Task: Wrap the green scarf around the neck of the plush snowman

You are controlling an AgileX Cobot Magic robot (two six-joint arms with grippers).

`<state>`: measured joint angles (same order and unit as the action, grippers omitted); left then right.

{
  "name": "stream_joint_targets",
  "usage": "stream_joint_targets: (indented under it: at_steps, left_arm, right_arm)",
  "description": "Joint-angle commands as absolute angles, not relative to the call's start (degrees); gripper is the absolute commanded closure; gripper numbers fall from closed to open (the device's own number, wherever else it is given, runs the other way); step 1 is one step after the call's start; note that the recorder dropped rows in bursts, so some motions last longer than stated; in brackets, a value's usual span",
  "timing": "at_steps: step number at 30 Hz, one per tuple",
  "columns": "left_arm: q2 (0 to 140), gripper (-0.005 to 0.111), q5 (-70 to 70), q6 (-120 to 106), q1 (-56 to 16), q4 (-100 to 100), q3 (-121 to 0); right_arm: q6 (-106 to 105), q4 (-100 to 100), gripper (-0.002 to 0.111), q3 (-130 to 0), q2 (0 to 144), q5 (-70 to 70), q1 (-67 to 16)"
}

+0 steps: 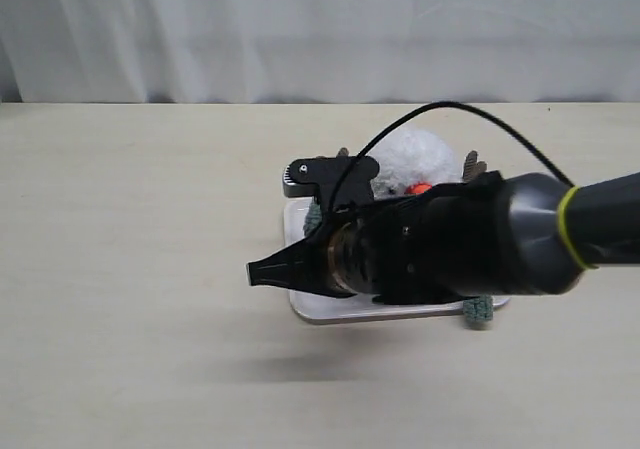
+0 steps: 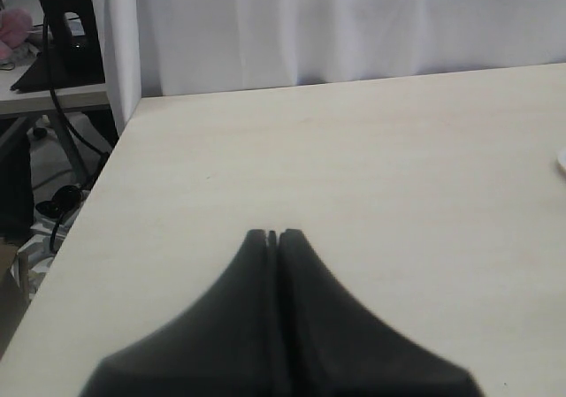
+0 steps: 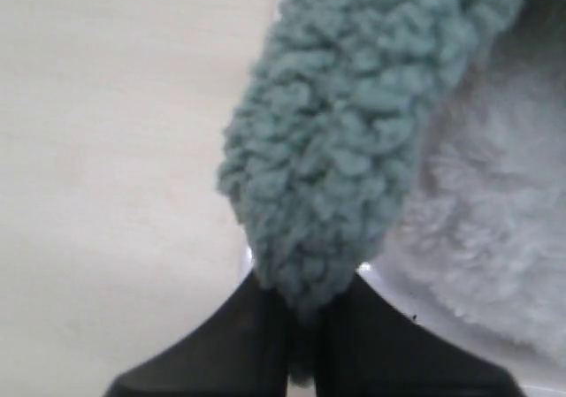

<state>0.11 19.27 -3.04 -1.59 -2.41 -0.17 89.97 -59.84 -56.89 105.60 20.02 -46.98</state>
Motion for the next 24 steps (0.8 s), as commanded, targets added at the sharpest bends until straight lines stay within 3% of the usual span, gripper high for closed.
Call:
stream_joint_targets:
  at_steps: [1, 6, 12, 24]
  left_arm:
    - [0.00, 0.107, 18.60, -2.90, -1.52, -2.29, 0.00]
    - [0.00, 0.107, 18.60, -2.90, -1.52, -2.29, 0.00]
    - [0.00, 0.107, 18.60, -2.90, -1.52, -2.29, 0.00]
    - [0.00, 0.107, 18.60, -2.90, -1.52, -2.29, 0.00]
  right_arm:
    - [69.69, -45.87, 0.104, -57.25, 100.34, 23.55, -46.83]
    - [52.47, -34.18, 0.104, -57.25, 97.00, 40.45, -46.83]
    - [47.03, -33.85, 0.104, -57.25, 96.21, 54.61, -46.83]
    - [49.05, -39.15, 0.104, -55.15, 96.61, 56.62, -46.83]
